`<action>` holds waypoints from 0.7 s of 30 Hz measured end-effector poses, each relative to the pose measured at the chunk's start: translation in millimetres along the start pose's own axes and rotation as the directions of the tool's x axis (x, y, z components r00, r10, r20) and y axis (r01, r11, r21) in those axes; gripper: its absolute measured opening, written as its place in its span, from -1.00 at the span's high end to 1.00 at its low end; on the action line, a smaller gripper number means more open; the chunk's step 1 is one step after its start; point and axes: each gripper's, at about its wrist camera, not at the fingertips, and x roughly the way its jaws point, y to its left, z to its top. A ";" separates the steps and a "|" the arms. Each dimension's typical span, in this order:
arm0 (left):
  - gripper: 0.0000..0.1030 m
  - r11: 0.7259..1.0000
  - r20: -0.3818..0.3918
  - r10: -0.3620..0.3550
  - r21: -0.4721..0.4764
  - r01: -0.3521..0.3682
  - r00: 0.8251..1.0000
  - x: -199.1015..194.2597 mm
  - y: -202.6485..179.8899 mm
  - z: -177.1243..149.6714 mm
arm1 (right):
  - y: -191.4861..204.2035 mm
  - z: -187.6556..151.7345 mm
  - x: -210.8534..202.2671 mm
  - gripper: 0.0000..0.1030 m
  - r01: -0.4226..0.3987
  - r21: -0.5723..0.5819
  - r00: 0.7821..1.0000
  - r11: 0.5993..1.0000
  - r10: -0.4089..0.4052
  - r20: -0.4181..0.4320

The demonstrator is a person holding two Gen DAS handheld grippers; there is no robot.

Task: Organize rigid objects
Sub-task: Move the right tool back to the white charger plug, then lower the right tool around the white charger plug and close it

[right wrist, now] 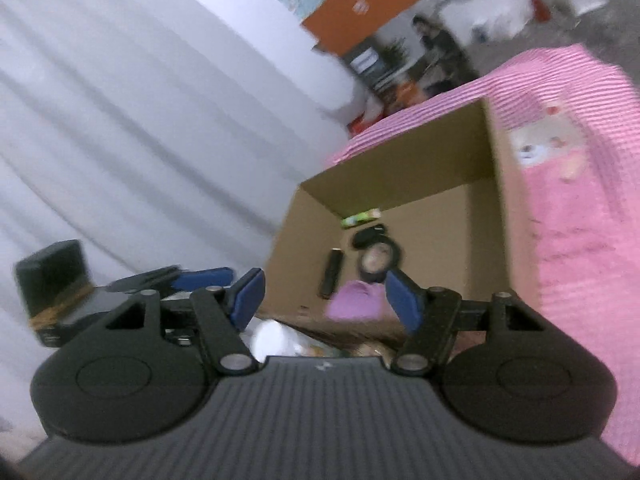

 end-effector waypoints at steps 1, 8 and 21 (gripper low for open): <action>-0.83 1.000 0.021 0.002 0.021 -0.002 1.000 -1.0 -10.2 -9.6 | -3.3 -12.3 -5.8 -0.30 0.016 -0.001 1.000 1.000 -0.016 0.018; -0.82 0.996 0.032 -0.025 0.083 0.022 0.999 31.3 -71.6 -71.5 | -45.8 -77.0 3.9 -0.23 0.068 0.130 0.997 0.989 -0.074 0.038; -0.07 0.983 0.026 0.122 0.134 -0.125 0.992 107.0 -103.6 -103.3 | -78.2 -93.1 63.2 0.30 0.137 0.181 0.990 0.974 -0.131 -0.044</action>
